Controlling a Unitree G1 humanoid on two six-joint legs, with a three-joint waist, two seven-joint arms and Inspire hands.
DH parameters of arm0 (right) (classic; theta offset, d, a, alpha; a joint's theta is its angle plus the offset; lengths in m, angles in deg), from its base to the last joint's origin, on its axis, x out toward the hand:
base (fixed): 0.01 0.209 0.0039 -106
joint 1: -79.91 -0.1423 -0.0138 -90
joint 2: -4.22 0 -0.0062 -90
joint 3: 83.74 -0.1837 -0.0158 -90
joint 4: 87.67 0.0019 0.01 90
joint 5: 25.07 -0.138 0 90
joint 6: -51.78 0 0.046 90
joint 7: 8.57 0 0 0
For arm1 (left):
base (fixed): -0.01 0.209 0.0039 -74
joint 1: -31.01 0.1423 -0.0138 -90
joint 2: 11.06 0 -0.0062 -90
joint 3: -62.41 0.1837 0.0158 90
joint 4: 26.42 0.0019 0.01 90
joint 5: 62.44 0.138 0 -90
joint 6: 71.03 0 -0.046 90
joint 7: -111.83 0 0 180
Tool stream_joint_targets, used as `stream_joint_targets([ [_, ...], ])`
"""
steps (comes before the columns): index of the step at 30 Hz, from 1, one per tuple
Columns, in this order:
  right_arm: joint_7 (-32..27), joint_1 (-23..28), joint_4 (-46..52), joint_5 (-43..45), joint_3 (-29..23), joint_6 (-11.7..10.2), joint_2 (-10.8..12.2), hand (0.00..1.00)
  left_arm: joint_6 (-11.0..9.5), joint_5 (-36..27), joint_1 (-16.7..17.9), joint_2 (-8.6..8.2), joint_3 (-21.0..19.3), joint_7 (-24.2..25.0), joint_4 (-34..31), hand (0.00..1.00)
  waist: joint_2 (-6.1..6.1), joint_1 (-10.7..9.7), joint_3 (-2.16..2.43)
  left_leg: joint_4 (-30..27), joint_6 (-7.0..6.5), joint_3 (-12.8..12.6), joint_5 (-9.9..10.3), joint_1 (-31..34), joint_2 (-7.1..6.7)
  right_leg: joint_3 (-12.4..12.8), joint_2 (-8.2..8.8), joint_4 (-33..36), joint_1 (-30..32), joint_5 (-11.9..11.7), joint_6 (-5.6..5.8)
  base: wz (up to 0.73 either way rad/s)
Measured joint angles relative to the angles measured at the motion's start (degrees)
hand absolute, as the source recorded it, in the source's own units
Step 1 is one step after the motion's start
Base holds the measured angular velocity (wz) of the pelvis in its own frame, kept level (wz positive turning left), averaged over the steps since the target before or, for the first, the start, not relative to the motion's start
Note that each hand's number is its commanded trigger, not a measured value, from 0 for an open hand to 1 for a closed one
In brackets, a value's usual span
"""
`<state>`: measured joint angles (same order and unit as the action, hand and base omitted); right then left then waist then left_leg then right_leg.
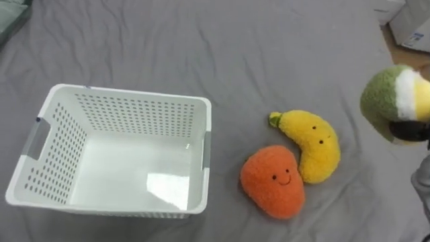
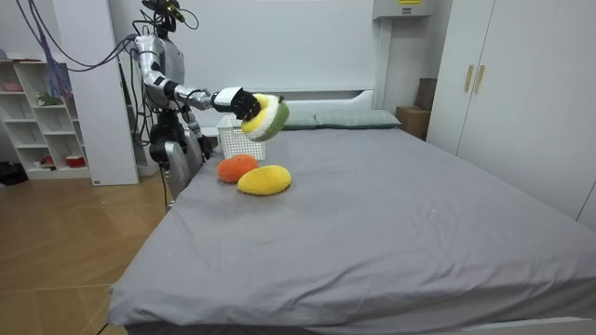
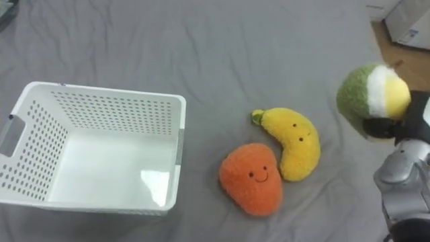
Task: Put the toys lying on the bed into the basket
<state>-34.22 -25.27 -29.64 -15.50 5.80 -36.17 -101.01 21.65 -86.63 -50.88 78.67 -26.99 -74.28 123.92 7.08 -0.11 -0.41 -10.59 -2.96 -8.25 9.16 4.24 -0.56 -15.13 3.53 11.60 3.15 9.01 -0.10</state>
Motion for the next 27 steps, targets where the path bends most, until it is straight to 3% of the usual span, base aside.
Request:
stream_joint_targets([
  [5, 3.43, 0.87, 8.26, 1.77, 0.04, 0.57, 0.18, 1.00, 0.11, 0.13, 0.78, -1.01, -0.71, 0.00, -0.14, 0.00, -1.45, 0.50, 0.48, 0.59, 0.00, 0.50, 0.15, -2.67, -0.10, -0.69, -0.20, -0.04, -2.49, 0.02, 0.14, 0.04],
  [10, 6.41, 0.83, 15.90, 2.42, 0.31, 1.70, 0.18, 1.00, 0.51, 1.28, 1.05, -1.84, -2.84, 0.02, -1.24, 0.00, -1.80, 2.01, 0.69, 1.05, 0.07, 0.92, 0.08, -3.30, -0.06, -0.78, -0.22, -0.01, -3.45, 0.04, 0.17, 0.03],
  [15, 7.74, 0.34, 18.17, 2.48, 1.14, 1.82, 0.56, 1.00, 0.48, 3.86, 0.59, -2.47, -3.75, 0.00, -1.37, 0.00, -1.43, 5.16, 0.36, 1.22, 0.03, 1.34, 0.14, -4.99, -0.22, -0.97, -0.14, -0.04, -5.31, 0.15, 0.34, 0.02],
  [17, 8.16, -0.68, 18.16, 2.46, 3.14, 1.88, 0.57, 1.00, 0.52, 3.57, 0.39, -2.41, -3.74, 0.00, -1.30, 0.00, -1.29, 5.03, 0.06, 0.91, 0.02, 2.48, 0.14, -5.01, -0.39, -2.29, 0.00, -0.04, -5.98, 0.15, 0.35, 0.21],
  [19, 8.65, -0.95, 18.56, 2.48, 4.35, 2.41, 0.90, 1.00, 0.55, 3.57, 0.31, -2.59, -3.65, 0.00, -1.32, 0.00, -1.23, 5.32, 0.06, 0.85, 0.02, 3.32, 0.14, -5.23, -0.56, -2.78, 0.11, -0.05, -6.55, 0.25, 0.51, 0.29],
  [21, 9.59, -1.22, 19.71, 2.48, 4.74, 3.37, 2.04, 1.00, 0.91, 3.69, 0.39, -2.77, -3.67, 0.02, -1.32, 0.00, -1.34, 5.83, -0.31, 0.85, 0.01, 4.25, 0.13, -5.40, -0.80, -3.88, 0.28, -0.12, -7.09, 0.34, 0.66, 0.22],
  [24, 11.14, -1.23, 20.56, 2.54, 6.16, 4.97, 2.85, 1.00, 1.19, 3.91, 0.60, -3.08, -3.69, 0.03, -1.33, 0.00, -1.39, 7.21, -0.35, 0.79, -0.11, 5.23, 0.07, -4.90, -1.21, -4.87, 0.58, -0.32, -7.10, 0.48, 0.86, 0.16],
  [27, 12.03, -1.25, 21.58, 2.61, 6.20, 5.96, 6.19, 1.00, 1.72, 3.96, 0.69, -3.49, -4.68, 0.16, -1.48, 0.00, -1.41, 8.96, -0.33, -0.22, -0.23, 5.91, 0.03, -3.97, -1.36, -5.85, 0.63, -0.98, -7.20, 0.47, 0.86, 0.15],
])
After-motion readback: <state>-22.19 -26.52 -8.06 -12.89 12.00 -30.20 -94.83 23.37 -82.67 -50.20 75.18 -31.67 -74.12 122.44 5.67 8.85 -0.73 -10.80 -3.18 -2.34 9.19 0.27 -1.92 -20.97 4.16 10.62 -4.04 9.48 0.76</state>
